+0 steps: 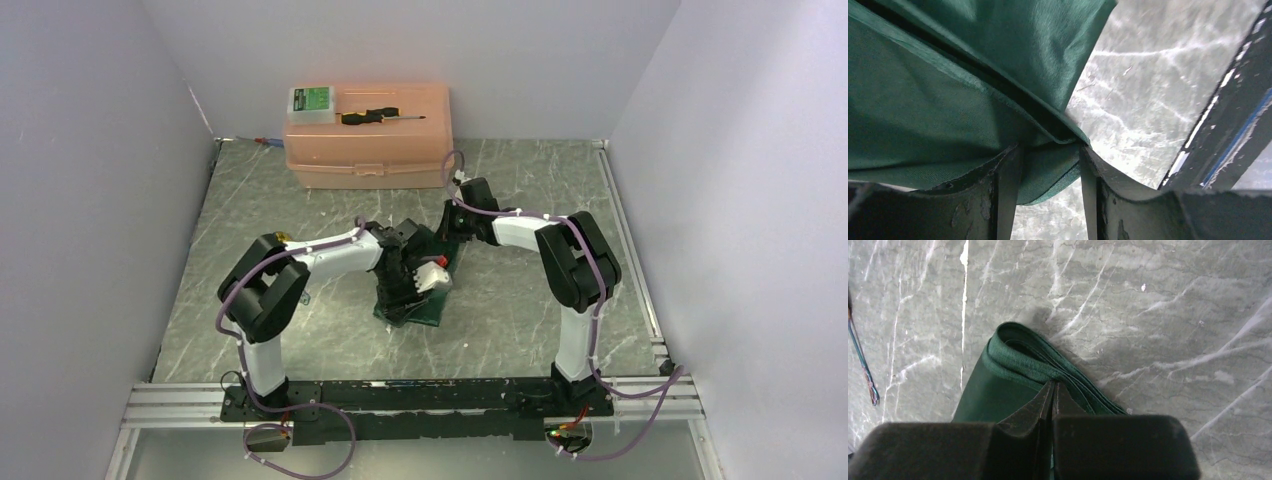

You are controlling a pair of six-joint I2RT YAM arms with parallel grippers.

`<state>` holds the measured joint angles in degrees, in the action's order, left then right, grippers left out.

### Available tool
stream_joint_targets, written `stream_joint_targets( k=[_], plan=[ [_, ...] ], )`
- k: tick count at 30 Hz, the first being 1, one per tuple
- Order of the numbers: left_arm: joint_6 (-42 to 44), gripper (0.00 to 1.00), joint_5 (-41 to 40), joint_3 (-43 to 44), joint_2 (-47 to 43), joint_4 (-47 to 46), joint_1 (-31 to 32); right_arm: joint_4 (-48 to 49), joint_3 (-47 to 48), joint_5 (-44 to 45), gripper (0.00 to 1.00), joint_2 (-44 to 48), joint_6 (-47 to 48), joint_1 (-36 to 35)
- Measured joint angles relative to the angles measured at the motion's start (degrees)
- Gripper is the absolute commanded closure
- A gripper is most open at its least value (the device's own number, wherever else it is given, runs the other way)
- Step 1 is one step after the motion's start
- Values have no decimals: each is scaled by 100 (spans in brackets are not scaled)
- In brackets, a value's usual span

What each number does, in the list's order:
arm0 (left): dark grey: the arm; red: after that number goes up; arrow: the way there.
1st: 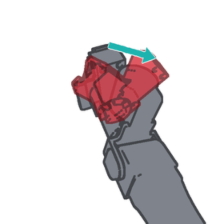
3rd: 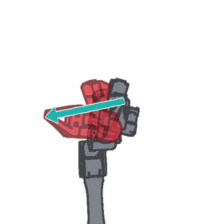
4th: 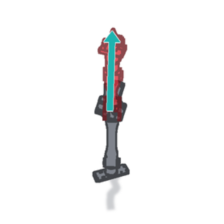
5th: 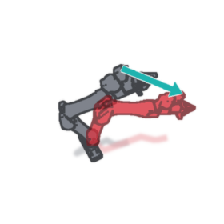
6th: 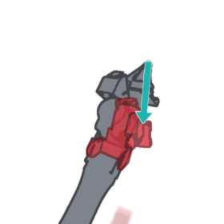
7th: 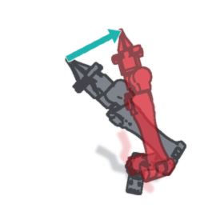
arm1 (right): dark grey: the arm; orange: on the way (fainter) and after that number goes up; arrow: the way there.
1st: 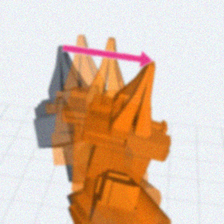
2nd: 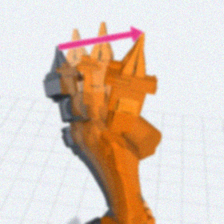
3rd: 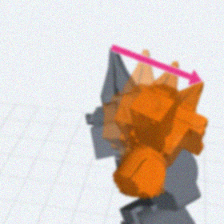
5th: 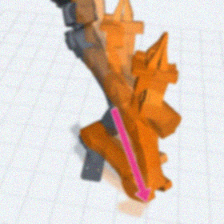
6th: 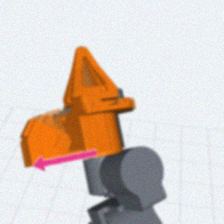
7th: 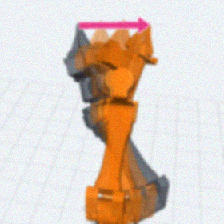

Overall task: Fold the napkin into a case and place the utensils inside
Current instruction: Rotate the 2/3-rectangle-folded napkin at the center of the board.

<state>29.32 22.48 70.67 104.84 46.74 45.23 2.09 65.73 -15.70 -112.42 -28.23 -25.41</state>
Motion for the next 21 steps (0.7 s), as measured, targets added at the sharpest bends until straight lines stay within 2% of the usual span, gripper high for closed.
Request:
stream_joint_targets(
  k=[1,2,3,17,21],
  plan=[
    [2,35,-83,-94,35,-13,0,-17,0,0,96,-9,9,0],
    [0,15,-142,-151,61,-22,-2,-22,0,0,96,-9,15,0],
    [11,6,-142,-153,63,-24,-4,-17,0,-2,97,-9,20,0],
    [-184,5,227,319,-188,251,-79,61,-90,9,99,-9,20,-4],
    [-345,21,448,439,-330,387,-79,96,-114,20,100,4,20,-4]
  ],
)
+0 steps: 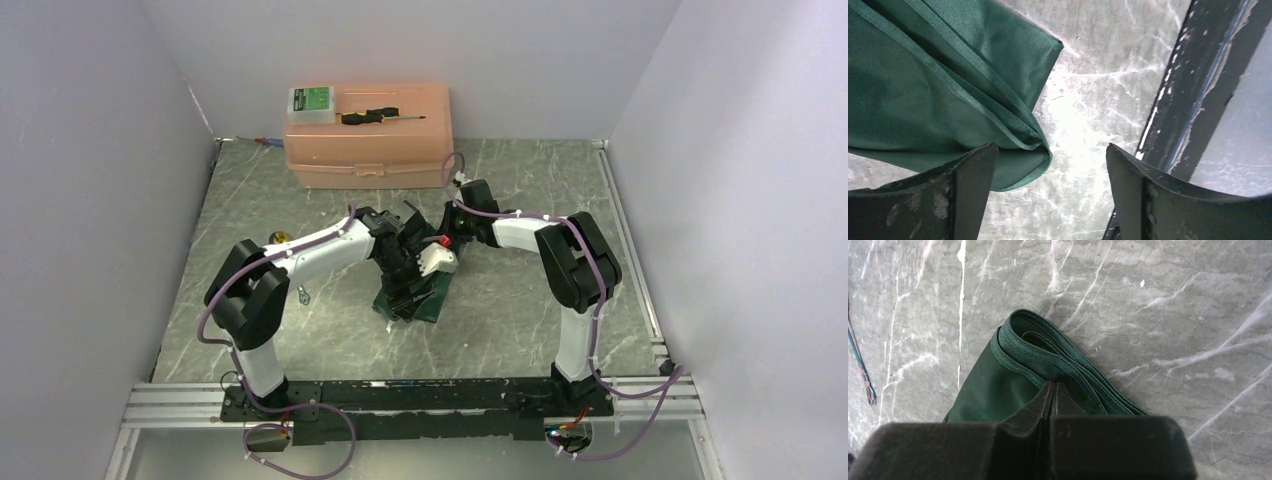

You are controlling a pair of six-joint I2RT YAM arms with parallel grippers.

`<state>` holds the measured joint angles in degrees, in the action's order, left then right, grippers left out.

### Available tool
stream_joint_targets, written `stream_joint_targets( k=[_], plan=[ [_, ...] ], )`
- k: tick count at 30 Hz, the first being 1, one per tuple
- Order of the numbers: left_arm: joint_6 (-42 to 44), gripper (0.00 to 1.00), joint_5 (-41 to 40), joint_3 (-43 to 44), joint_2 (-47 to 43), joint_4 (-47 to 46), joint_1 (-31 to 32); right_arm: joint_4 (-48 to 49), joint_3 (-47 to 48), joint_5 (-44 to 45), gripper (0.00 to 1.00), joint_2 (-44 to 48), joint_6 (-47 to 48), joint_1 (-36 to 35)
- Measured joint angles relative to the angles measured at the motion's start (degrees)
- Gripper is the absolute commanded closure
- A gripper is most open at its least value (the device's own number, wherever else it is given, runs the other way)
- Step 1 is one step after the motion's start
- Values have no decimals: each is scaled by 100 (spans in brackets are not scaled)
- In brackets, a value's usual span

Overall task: Fold the napkin into a case and place the utensils inside
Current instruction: Rotate the 2/3-rectangle-folded napkin at the center of the board.

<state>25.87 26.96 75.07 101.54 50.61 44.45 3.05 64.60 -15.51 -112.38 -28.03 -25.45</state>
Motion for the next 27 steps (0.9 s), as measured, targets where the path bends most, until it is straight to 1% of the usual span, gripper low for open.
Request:
stream_joint_targets(
  k=[2,3,6,8,10,14,16,18,21,22,23,24,25,27],
  plan=[
    [-107,27,87,33,-39,9,-9,-7,0,2,100,9,2,0],
    [-175,29,129,52,-52,7,-35,-20,2,2,99,15,4,0],
    [-431,31,240,129,-59,-50,-173,-96,7,2,100,61,22,0],
    [-603,34,321,214,-59,-68,-407,-201,33,4,100,127,50,0],
    [-844,40,363,308,-68,-166,-767,-289,72,9,100,214,68,0],
    [-1224,45,310,225,-197,-516,-1366,-313,199,7,100,356,81,2],
    [-1379,48,321,55,-321,-664,-1488,-293,201,-2,100,400,61,-2],
    [-1491,53,382,-138,-387,-741,-1469,-280,199,-7,100,409,33,-33],
    [-1521,64,446,-343,-323,-793,-1397,-258,173,-13,100,409,-26,-61],
    [-1506,71,461,-398,-258,-800,-1379,-258,164,-15,100,409,-37,-63],
    [-1473,80,470,-450,-164,-809,-1362,-262,160,-15,100,407,-48,-63],
    [-1464,86,468,-479,-74,-809,-1357,-264,155,-15,100,407,-48,-63],
    [-1432,94,470,-509,42,-822,-1357,-267,155,-15,100,407,-46,-68],
    [-1342,97,468,-575,293,-841,-1360,-284,166,-13,100,407,-44,-72]
  ],
)
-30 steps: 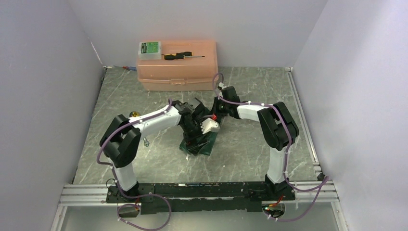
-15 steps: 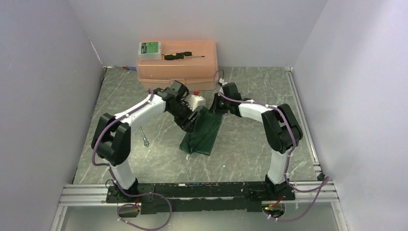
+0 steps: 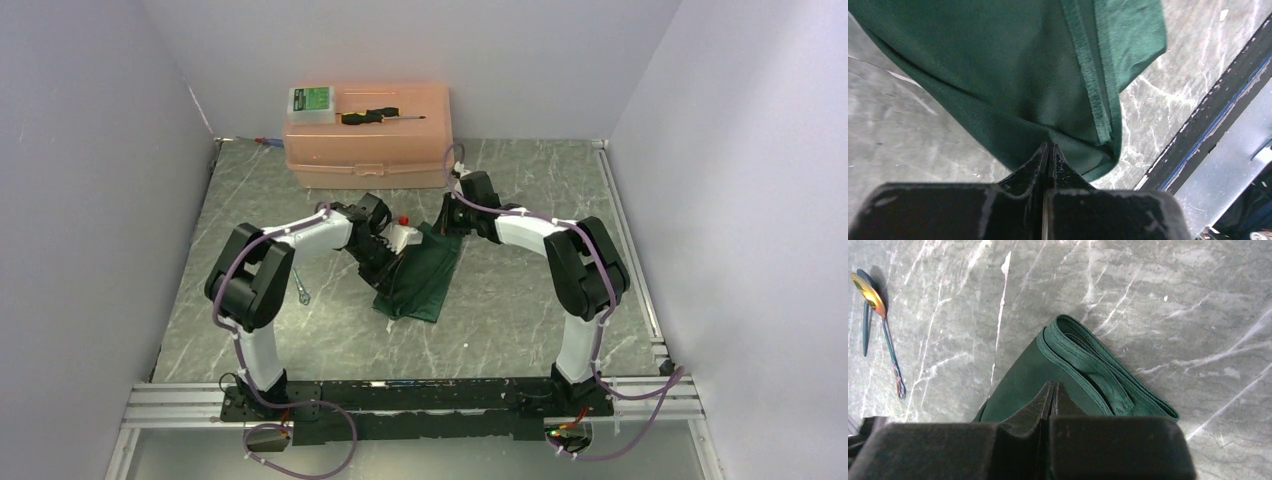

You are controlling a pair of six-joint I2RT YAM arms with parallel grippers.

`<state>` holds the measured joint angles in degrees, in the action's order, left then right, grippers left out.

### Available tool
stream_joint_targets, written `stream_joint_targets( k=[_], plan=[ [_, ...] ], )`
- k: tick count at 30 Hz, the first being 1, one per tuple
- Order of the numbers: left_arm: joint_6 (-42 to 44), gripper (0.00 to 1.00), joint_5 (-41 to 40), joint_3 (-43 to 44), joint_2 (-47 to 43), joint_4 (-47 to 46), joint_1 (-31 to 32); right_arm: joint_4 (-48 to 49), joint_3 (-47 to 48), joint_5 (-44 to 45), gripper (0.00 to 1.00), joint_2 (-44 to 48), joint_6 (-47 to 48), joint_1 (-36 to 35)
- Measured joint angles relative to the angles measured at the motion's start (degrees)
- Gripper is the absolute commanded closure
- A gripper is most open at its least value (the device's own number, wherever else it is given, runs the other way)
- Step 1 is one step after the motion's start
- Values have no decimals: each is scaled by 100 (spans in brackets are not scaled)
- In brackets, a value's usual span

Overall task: Fold the napkin into a case and place the utensils inside
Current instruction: Rotate the 2/3-rectangle-folded napkin at the center of the board.

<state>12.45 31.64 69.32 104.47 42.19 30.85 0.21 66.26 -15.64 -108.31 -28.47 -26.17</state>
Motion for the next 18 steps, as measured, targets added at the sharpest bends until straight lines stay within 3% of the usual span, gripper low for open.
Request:
stream_joint_targets(
  k=[11,18],
  plan=[
    [243,97,-120,-243,254,-219,173,-136,903,-131,100,-612,46,-164],
    [629,97,-649,-387,28,-378,542,-444,1604,-140,99,-1244,247,-243]
  ],
)
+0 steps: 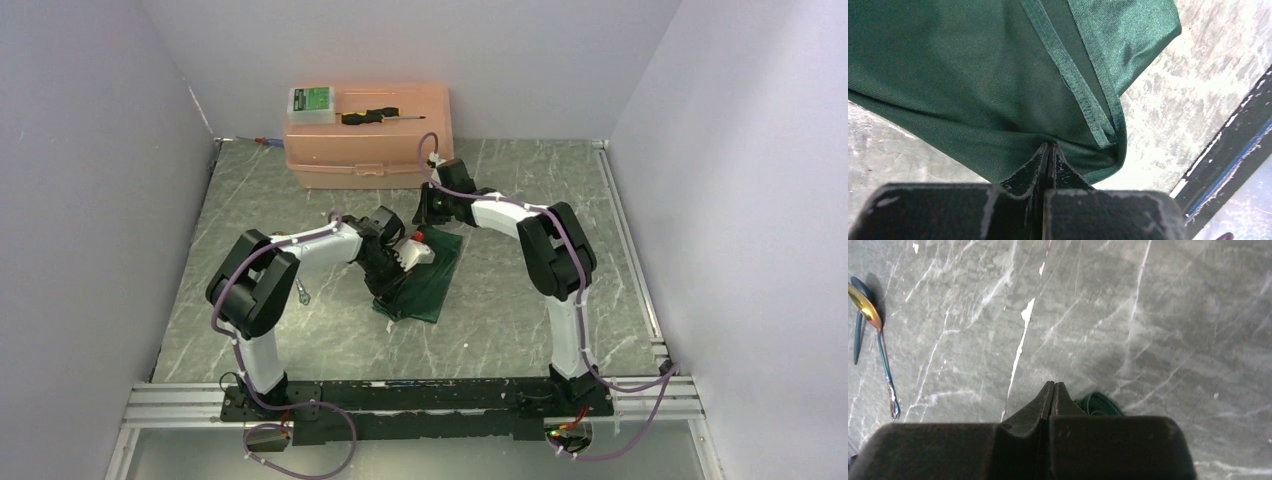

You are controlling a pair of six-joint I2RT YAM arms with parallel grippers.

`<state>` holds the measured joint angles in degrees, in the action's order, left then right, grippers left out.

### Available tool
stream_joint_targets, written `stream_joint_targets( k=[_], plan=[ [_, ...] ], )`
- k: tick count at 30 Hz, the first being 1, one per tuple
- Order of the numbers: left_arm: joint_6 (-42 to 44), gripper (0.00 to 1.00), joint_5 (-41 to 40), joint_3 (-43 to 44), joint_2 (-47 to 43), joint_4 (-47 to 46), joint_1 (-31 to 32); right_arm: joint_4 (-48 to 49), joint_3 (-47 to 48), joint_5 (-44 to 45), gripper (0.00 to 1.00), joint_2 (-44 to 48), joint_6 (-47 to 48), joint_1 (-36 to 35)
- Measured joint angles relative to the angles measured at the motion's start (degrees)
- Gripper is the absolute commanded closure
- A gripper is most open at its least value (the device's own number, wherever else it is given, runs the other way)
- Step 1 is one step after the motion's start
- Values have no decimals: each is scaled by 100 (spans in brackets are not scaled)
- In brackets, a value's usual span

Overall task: Fold the napkin into a case and place the utensils inside
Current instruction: Rotate the 2/3-rectangle-folded napkin at the center of the board.

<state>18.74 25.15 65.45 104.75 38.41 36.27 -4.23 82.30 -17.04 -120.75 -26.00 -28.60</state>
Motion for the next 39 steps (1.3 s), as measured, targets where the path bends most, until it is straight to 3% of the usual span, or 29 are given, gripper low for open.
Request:
stream_joint_targets(
  k=[7,14,30,36,39],
  plan=[
    [319,97,-267,-149,-173,-136,133,-234,750,105,100,-496,271,-168],
    [765,97,-566,-313,-343,-282,256,-83,369,232,100,-505,376,-275],
    [2153,93,-2212,160,-264,-278,205,1005,-2785,1193,100,1582,-168,417],
    [2555,83,-2402,175,-345,-74,205,1438,-3934,1397,100,2406,-625,297],
    [2675,72,-2455,188,-538,57,208,1370,-4312,1558,100,2791,-820,83]
  ],
)
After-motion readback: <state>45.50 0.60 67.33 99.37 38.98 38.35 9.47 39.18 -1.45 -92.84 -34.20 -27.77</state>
